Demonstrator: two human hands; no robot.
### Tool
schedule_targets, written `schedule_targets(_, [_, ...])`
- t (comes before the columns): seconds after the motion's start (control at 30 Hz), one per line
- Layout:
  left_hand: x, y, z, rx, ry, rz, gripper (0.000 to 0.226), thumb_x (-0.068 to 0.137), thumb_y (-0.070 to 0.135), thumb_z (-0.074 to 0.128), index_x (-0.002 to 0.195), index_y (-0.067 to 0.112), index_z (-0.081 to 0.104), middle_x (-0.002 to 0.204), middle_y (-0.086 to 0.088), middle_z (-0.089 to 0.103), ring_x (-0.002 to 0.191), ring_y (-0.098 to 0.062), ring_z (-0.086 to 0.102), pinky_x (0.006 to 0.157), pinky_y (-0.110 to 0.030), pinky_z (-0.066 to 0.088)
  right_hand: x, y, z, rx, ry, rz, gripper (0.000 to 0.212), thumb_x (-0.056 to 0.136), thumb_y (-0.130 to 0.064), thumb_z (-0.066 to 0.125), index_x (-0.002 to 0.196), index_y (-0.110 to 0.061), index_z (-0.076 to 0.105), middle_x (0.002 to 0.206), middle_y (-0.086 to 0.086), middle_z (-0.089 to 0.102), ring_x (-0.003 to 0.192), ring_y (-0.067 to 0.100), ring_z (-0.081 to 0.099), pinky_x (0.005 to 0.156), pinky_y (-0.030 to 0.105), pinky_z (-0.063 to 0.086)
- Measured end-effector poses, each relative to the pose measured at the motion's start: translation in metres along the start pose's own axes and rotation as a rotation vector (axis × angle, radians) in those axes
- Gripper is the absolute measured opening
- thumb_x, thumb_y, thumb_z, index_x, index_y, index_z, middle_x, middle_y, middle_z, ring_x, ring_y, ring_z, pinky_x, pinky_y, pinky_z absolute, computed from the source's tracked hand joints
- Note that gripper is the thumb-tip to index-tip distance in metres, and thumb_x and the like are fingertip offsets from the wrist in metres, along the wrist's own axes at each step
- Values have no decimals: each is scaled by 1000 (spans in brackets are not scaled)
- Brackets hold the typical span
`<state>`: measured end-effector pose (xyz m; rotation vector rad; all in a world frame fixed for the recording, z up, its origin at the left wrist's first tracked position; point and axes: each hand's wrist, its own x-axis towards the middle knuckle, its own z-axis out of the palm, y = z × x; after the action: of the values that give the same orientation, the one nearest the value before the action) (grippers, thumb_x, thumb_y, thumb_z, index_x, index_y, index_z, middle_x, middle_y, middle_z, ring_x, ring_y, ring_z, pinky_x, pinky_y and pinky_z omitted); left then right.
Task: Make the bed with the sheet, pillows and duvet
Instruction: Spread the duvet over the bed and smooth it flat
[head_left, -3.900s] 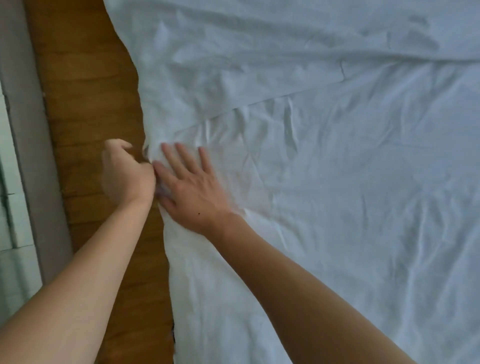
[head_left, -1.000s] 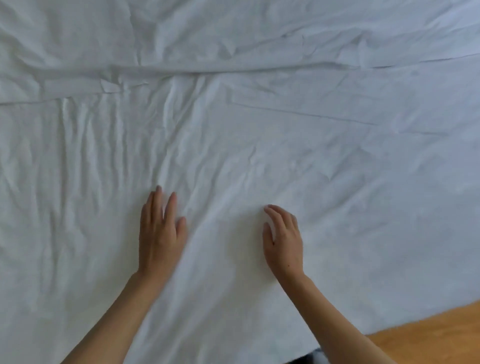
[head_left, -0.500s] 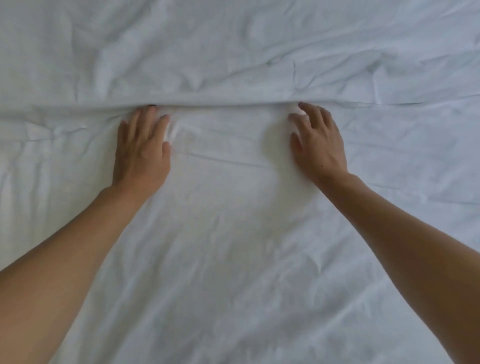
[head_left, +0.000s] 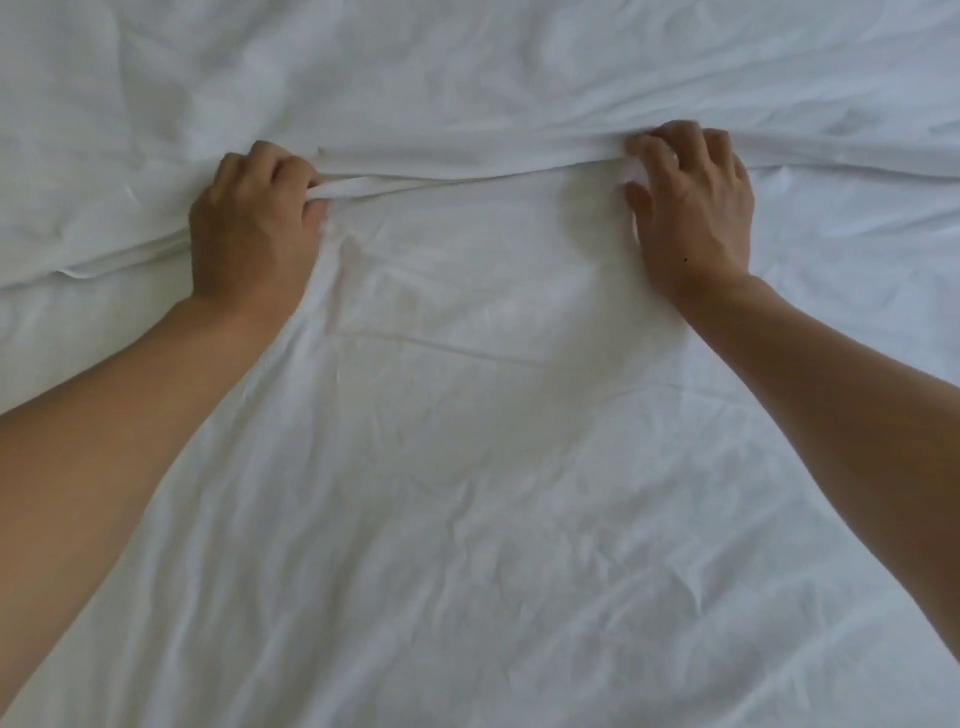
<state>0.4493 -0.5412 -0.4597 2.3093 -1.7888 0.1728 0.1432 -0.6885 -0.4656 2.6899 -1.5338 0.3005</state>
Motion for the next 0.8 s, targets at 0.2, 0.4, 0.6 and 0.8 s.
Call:
schedule_targets(0.2, [0,-6,0,-59,67,-80,30,96,30,50,112,6,58,109,-17,58,99,-38,52,70,-46,39,12,10,0,3,77,15,24,95,-24,48,100,-4,60,107,14,58,101,37,50,69,42,36])
schedule_targets(0.4, [12,-1,-2,6,60,-98,33,93,34,55,112,7,57,114,-18,52,105,-37,48,75,-45,37,9,17,-2,104,142,-58,31,97,-27,46,87,-2,61,93,13,60,88,35,50,61,34,26])
schedule_targets(0.6, [12,-2,0,38,-17,26,42,89,39,61,118,9,53,116,-19,50,106,-39,46,84,-46,35,-5,17,-11,138,179,-145,28,98,-19,49,79,0,59,80,14,59,79,35,52,57,31,26])
schedule_targets(0.8, [15,1,2,69,-9,104,27,91,19,53,110,1,59,106,-21,56,103,-41,48,77,-49,38,-9,14,-15,162,130,-105,26,99,-17,41,83,0,53,84,17,54,82,34,47,61,32,26])
